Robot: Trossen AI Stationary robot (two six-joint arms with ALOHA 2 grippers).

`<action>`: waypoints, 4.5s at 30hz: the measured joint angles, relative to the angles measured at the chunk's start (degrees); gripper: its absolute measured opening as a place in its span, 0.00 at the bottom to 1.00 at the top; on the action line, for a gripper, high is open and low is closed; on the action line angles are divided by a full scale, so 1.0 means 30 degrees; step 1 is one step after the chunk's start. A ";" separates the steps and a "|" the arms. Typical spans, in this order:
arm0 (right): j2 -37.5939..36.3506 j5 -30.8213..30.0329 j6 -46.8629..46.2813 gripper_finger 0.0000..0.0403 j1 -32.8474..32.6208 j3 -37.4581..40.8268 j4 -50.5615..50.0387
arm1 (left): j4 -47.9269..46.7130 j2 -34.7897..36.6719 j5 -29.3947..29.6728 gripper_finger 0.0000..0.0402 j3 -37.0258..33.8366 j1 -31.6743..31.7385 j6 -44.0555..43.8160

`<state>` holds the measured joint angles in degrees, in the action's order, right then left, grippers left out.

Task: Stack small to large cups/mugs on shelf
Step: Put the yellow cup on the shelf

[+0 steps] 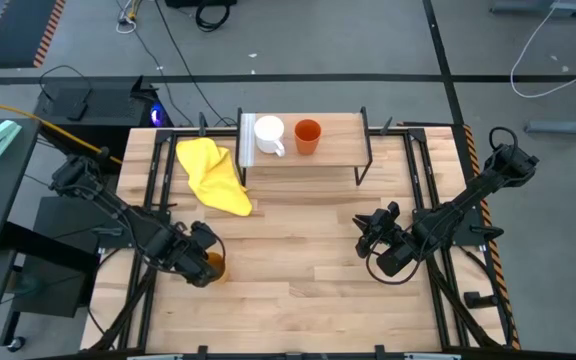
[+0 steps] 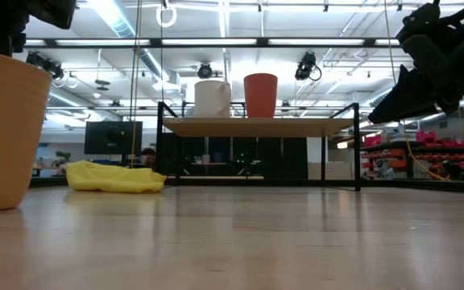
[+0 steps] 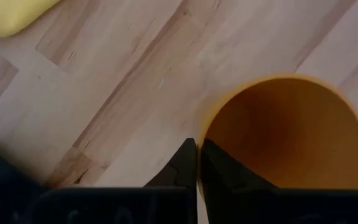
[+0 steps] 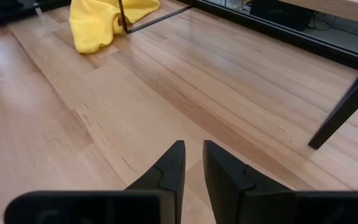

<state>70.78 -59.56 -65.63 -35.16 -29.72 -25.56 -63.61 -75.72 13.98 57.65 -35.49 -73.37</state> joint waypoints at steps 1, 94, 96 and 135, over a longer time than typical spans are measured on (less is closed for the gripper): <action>0.0000 0.0001 0.0000 0.16 0.0000 -0.0004 0.0000 | 0.0035 0.0000 -0.0085 0.03 0.0000 0.0120 0.0215; 0.0000 -0.0077 0.0630 0.01 0.9009 0.0003 -0.3476 | -0.3606 -1.1511 -0.4269 0.03 2.2542 1.6049 1.9396; 0.0000 0.0090 0.1810 0.01 0.9314 0.0003 -0.2305 | -0.3599 -1.1511 -0.4262 0.03 2.2542 1.6066 1.9396; 0.0000 0.1914 0.1806 0.00 1.0653 0.0003 -0.4118 | -0.4379 -1.1511 -0.4269 0.03 2.2542 1.6036 1.9381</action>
<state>70.78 -53.82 -60.21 -3.20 -29.71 -37.92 -76.75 -110.26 1.17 125.27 12.62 -15.22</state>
